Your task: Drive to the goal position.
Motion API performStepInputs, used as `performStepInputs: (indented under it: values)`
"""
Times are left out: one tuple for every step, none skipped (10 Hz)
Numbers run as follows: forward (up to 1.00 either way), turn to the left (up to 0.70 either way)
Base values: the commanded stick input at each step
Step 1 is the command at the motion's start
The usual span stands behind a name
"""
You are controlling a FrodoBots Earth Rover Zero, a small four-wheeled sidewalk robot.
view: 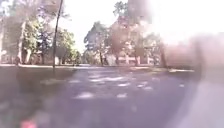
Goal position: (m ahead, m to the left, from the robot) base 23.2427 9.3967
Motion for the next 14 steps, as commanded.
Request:
performStepInputs:
  values:
    - [0.70,0.00]
    - [0.70,0.00]
    - [0.70,0.00]
    - [0.70,0.00]
    - [0.70,0.00]
    - [0.70,0.00]
    - [0.70,0.00]
    - [0.70,0.00]
    - [0.70,0.02]
    - [0.70,0.07]
    - [0.70,0.14]
    - [0.70,0.14]
    - [0.70,0.14]
    - [0.70,0.14]
